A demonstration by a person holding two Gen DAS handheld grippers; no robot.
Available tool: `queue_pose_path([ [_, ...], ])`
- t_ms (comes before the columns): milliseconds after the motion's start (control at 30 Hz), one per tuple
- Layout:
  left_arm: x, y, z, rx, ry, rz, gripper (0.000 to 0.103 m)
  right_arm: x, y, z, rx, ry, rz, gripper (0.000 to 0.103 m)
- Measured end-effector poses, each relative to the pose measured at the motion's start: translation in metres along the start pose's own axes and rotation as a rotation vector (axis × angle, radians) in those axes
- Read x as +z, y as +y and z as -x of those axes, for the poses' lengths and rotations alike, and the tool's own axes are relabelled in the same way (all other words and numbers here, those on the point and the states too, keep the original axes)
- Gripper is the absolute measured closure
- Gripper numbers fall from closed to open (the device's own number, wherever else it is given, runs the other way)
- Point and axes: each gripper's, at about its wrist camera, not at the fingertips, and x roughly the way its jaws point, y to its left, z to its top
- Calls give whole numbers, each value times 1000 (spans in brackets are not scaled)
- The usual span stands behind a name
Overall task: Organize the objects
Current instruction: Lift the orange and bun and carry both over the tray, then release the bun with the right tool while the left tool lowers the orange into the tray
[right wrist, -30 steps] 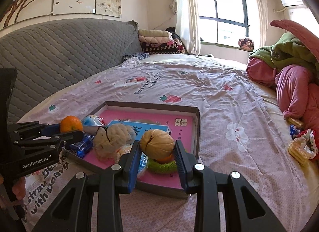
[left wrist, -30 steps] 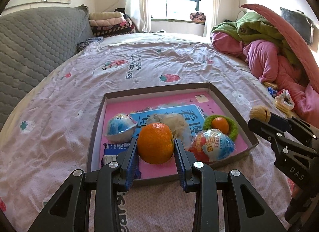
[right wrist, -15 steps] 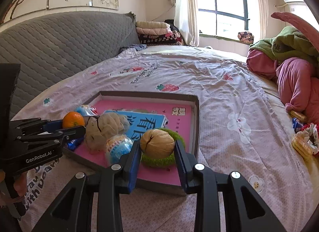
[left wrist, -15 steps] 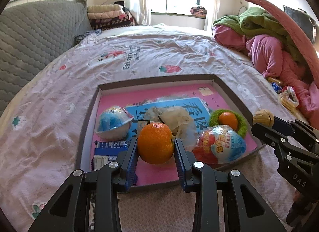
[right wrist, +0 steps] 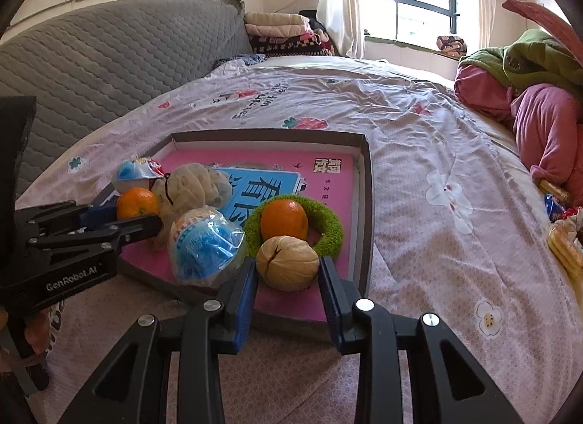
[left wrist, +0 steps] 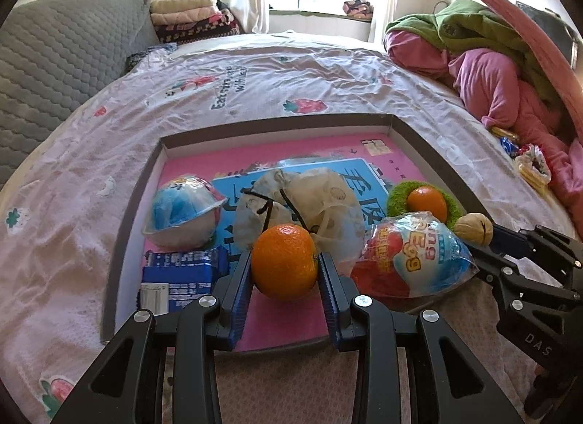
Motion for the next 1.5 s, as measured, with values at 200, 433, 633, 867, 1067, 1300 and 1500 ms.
queue_pose_path([
  [200, -3, -3, -10, -15, 27, 2, 67, 0, -4, -3, 22, 5, -25, 69],
  [433, -2, -1, -3, -28, 13, 10, 67, 0, -4, -4, 36, 11, -41, 68],
  [633, -1, 0, 5, -27, 3, 7, 67, 1, -6, -1, 47, 13, -62, 67],
  [867, -4, 3, 9, -14, 8, 16, 67, 0, -9, 1, 45, 15, -75, 66],
  [1067, -6, 3, 14, -11, 1, 19, 67, 1, -11, 5, 38, 5, -82, 60],
  [1300, -5, 3, 23, -2, -3, 30, 67, 4, -13, 12, 39, -19, -100, 58],
  [1500, -5, 5, 30, 6, -9, 40, 57, 6, -10, 19, 47, -43, -96, 52],
])
